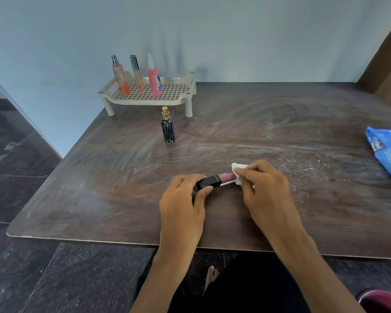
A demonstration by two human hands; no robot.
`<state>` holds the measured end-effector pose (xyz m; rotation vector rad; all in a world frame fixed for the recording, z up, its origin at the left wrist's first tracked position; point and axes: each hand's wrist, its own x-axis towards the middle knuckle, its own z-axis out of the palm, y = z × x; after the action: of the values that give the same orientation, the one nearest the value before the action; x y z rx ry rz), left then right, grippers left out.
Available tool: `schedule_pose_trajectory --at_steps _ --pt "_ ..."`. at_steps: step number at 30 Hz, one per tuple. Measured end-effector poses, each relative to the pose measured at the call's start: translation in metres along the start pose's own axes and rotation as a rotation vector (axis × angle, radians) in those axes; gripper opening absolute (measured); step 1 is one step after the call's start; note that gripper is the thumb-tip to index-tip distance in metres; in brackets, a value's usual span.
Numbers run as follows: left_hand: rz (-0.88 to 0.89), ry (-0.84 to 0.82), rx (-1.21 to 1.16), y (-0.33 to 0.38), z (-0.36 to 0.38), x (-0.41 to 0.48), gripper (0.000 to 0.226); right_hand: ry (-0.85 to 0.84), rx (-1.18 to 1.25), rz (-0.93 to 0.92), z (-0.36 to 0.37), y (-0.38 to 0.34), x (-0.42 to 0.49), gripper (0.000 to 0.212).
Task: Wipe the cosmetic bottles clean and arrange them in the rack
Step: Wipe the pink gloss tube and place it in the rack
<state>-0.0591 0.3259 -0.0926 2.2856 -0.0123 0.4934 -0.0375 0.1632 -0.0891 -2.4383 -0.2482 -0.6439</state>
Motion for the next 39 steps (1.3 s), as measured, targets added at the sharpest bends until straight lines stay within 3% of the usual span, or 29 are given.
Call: schedule_pose_trajectory --at_steps 2,8,15,24,26,29,31,34,37,39 --pt "-0.042 -0.036 -0.097 0.003 -0.001 0.003 0.010 0.020 0.005 0.002 0.001 0.001 0.000 0.019" --pt "-0.437 -0.089 -0.650 0.011 -0.006 0.008 0.007 0.060 -0.005 0.003 0.002 -0.003 -0.005 0.020" --pt "-0.214 -0.119 -0.374 0.003 -0.008 0.005 0.039 0.036 0.020 0.061 -0.002 -0.004 -0.009 0.015" --pt "-0.157 -0.078 -0.297 0.000 -0.008 -0.004 0.030 -0.078 0.040 -0.192 0.018 -0.046 -0.024 0.029" --pt "-0.168 -0.073 -0.294 0.000 -0.007 -0.003 0.033 -0.066 0.056 -0.143 0.013 -0.033 -0.021 0.022" --pt "-0.166 -0.068 -0.268 0.000 -0.006 -0.003 0.036 -0.054 0.021 0.071 0.003 0.002 -0.004 0.013" --pt "-0.162 -0.061 -0.262 0.001 -0.005 -0.005 0.034 -0.061 -0.011 0.096 -0.001 0.014 0.005 0.015" --pt "-0.171 -0.066 -0.261 0.001 -0.004 -0.004 0.033 -0.041 -0.126 -0.049 0.005 -0.011 -0.003 0.009" --pt "-0.164 -0.083 -0.252 0.001 -0.006 -0.004 0.034 -0.090 -0.033 -0.113 0.015 -0.044 -0.024 0.028" --pt "-0.146 -0.089 -0.250 0.002 -0.007 -0.004 0.033 -0.092 0.010 -0.170 0.018 -0.046 -0.026 0.018"
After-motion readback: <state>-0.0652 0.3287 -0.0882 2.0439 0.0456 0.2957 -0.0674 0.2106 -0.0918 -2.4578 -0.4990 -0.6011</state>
